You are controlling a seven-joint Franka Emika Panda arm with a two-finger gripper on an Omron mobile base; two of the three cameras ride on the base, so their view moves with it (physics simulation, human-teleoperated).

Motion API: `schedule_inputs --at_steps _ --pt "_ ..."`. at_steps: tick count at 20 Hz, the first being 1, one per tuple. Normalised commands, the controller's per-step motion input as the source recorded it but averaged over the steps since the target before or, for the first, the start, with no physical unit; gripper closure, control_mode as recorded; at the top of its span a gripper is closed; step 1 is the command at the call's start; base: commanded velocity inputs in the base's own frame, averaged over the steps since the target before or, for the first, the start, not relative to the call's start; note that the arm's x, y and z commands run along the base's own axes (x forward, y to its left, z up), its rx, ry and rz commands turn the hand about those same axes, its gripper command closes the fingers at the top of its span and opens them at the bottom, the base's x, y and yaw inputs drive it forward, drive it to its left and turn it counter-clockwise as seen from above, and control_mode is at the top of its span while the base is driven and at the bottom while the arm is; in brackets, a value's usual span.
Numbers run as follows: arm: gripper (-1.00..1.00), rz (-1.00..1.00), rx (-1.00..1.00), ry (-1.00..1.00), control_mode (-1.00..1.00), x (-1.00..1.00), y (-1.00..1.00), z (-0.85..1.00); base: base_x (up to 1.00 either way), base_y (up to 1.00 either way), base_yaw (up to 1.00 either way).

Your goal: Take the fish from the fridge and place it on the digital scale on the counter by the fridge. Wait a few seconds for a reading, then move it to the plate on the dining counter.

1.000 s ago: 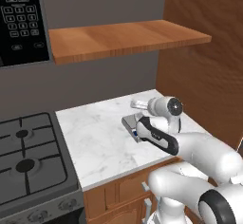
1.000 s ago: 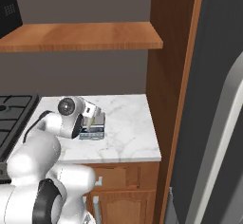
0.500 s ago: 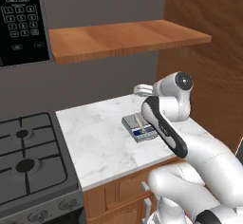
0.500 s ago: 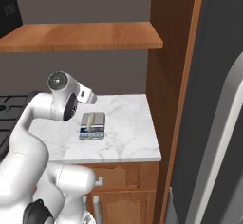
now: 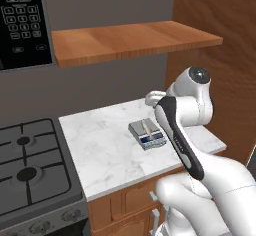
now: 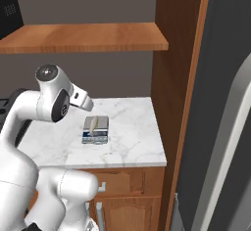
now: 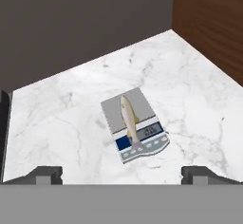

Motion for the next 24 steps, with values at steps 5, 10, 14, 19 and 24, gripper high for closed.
schedule_inputs --at_steps 5,10,14,19,24 --pt "-1.0 0.0 -0.05 0.0 -1.0 -0.34 0.02 -0.19 0.0 0.0 0.0" --pt "-1.0 0.01 -0.05 0.0 -1.0 0.0 0.06 -0.04 0.0 0.0 0.0" --pt "-1.0 0.0 0.0 0.02 -1.0 0.01 0.0 0.0 0.0 0.0 0.0" --pt "-1.0 0.0 0.0 0.03 -1.0 0.0 0.0 0.0 0.0 0.0 0.0" --pt "-1.0 0.0 0.0 0.0 -1.0 0.0 0.0 0.0 0.0 0.0 0.0"
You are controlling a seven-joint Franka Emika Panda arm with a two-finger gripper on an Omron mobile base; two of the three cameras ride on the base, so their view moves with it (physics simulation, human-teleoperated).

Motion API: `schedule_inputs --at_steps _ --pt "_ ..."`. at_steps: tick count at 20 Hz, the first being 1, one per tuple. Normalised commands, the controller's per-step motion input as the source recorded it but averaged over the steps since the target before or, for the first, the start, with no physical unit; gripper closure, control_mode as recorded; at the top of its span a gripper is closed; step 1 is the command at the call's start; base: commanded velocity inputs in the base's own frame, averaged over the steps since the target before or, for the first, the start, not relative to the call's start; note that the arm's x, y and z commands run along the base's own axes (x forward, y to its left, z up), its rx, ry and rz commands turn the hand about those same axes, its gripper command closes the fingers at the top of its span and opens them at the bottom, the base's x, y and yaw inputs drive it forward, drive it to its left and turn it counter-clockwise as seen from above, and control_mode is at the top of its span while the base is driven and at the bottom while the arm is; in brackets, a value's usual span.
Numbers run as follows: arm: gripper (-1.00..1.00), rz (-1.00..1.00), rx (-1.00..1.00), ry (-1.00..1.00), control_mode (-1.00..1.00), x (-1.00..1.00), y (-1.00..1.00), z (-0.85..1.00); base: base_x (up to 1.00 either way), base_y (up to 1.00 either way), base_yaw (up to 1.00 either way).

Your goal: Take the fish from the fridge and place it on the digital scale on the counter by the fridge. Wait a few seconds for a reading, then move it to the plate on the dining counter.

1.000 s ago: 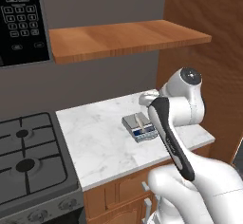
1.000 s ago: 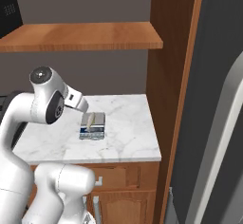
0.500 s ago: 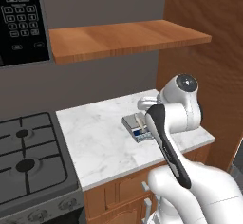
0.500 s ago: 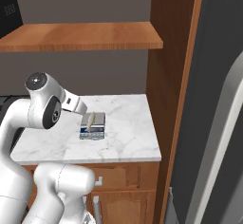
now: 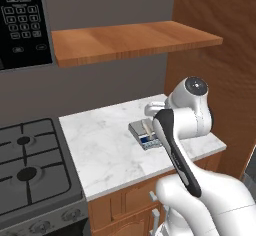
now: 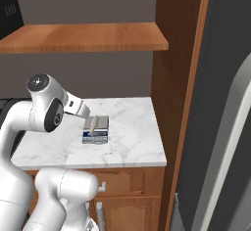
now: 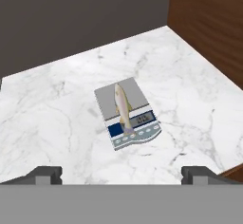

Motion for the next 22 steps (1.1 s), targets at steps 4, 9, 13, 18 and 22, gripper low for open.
schedule_inputs --at_steps 4,9,13,18,22 --pt "-1.0 0.0 0.0 0.0 -1.0 0.0 0.0 0.0 0.0 0.0 0.0" --pt "-1.0 0.0 0.0 0.0 -1.0 0.0 0.0 0.0 0.0 0.0 0.0" --pt "-1.0 0.0 0.0 0.0 -1.0 0.0 0.0 0.0 0.0 0.0 0.0" --pt "-1.0 0.0 0.0 0.0 -1.0 0.0 0.0 0.0 0.0 0.0 0.0" --pt "-1.0 0.0 0.0 0.0 -1.0 0.0 0.0 0.0 0.0 0.0 0.0"
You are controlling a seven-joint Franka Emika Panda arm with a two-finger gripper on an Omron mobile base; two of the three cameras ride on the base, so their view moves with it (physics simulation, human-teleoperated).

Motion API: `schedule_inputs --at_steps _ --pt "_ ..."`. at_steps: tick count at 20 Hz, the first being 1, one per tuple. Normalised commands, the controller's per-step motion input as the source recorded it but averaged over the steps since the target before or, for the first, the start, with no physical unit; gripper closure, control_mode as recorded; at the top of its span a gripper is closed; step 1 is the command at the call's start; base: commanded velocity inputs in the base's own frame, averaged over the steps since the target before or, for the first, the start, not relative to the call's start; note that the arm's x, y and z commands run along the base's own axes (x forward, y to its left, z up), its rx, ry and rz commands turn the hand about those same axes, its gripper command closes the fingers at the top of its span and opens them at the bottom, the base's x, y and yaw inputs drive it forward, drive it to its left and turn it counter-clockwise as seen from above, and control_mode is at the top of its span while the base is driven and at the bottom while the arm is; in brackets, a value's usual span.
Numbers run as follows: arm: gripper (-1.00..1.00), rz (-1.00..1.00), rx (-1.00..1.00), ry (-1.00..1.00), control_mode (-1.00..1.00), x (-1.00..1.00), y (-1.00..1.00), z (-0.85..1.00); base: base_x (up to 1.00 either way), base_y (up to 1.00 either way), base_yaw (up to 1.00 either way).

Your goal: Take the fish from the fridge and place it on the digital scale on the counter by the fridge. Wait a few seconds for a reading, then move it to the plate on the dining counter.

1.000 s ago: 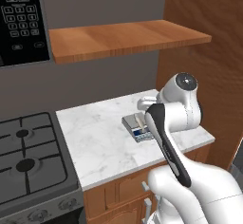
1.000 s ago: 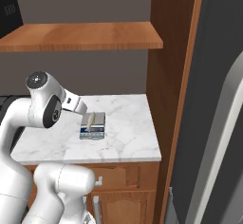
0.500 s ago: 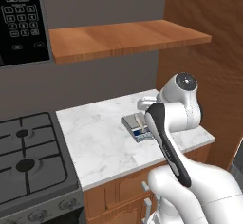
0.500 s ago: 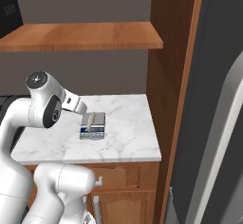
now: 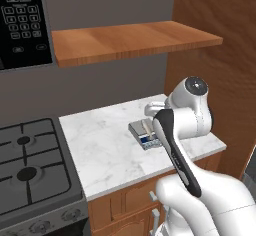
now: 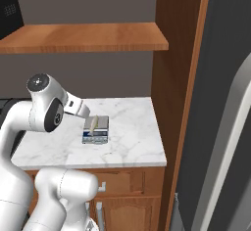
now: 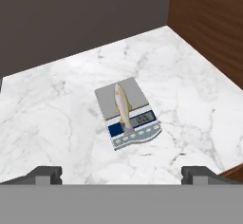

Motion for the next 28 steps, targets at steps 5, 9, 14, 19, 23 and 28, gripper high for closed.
schedule_inputs --at_steps 5,9,14,19,23,28 --pt "-1.0 0.0 0.0 0.0 -1.0 0.0 0.0 0.0 0.0 0.0 0.0" --pt "-1.0 0.0 0.0 0.0 -1.0 0.0 0.0 0.0 0.0 0.0 0.0" --pt "-1.0 0.0 0.0 0.0 -1.0 0.0 0.0 0.0 0.0 0.0 0.0" --pt "-1.0 0.0 0.0 0.0 -1.0 0.0 0.0 0.0 0.0 0.0 0.0" --pt "-1.0 0.0 0.0 0.0 -1.0 0.0 0.0 0.0 0.0 0.0 0.0" --pt "-1.0 0.0 0.0 0.0 -1.0 0.0 0.0 0.0 0.0 0.0 0.0"
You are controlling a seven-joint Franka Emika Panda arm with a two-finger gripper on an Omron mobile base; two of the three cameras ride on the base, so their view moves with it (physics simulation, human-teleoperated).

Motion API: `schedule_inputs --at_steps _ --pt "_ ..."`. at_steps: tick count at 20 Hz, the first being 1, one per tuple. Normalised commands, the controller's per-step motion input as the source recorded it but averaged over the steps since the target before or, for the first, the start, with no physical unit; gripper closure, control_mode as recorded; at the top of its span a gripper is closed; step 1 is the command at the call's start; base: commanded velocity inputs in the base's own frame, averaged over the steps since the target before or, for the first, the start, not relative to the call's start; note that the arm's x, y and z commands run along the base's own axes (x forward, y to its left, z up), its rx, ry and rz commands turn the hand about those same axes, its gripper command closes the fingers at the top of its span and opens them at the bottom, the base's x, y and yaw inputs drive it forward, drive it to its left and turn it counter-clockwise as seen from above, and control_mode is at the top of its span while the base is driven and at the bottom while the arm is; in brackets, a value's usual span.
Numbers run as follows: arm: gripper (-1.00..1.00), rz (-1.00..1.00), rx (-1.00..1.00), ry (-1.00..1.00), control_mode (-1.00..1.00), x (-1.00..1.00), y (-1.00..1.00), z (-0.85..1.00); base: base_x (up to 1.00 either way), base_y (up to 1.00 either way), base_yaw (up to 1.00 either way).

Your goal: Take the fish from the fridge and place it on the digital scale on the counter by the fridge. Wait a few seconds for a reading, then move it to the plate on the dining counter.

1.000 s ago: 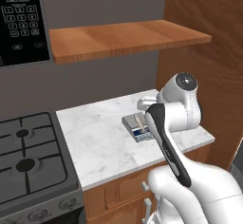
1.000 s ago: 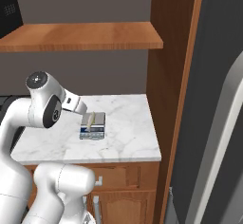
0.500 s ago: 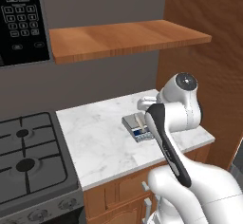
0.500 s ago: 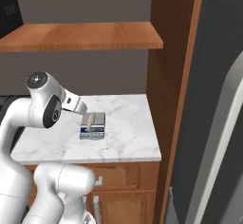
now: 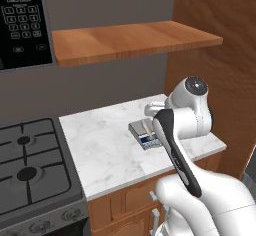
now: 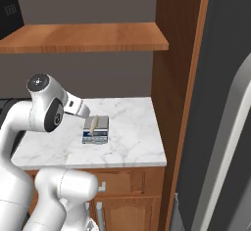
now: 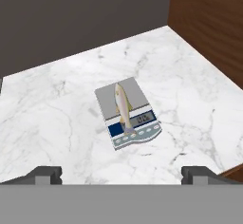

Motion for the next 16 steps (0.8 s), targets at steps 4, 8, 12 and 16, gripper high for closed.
schedule_inputs --at_steps 4,8,12,16 --pt "-1.0 0.0 0.0 0.0 -1.0 0.0 0.0 0.0 0.0 0.0 0.0" --pt "-1.0 0.0 0.0 0.0 -1.0 0.0 0.0 0.0 0.0 0.0 0.0" --pt "-1.0 0.0 0.0 0.0 -1.0 0.0 0.0 0.0 0.0 0.0 0.0" --pt "-1.0 0.0 0.0 0.0 -1.0 0.0 0.0 0.0 0.0 0.0 0.0"
